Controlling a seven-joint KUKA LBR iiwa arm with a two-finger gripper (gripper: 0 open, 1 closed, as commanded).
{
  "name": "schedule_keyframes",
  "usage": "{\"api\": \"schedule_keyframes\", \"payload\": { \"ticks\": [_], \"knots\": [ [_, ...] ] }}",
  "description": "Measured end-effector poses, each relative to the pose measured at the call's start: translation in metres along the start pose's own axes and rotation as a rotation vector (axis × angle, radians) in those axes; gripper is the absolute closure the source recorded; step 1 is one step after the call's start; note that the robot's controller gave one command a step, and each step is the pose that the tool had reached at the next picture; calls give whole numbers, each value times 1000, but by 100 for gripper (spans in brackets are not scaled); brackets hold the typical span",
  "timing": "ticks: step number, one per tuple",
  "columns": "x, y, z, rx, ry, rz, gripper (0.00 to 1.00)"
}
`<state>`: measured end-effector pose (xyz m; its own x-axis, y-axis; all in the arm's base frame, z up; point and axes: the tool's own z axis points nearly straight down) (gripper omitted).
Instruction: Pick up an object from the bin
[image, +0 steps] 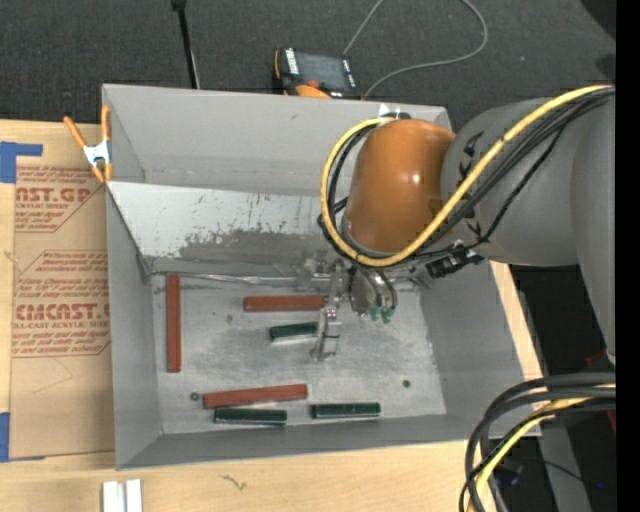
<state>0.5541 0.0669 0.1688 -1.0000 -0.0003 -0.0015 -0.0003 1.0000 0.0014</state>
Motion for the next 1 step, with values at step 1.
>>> {"api": "schedule_keyframes", "payload": {
  "ticks": [1],
  "knots": [
    [-32,24,101,0,4,-5,0]
  ]
}}
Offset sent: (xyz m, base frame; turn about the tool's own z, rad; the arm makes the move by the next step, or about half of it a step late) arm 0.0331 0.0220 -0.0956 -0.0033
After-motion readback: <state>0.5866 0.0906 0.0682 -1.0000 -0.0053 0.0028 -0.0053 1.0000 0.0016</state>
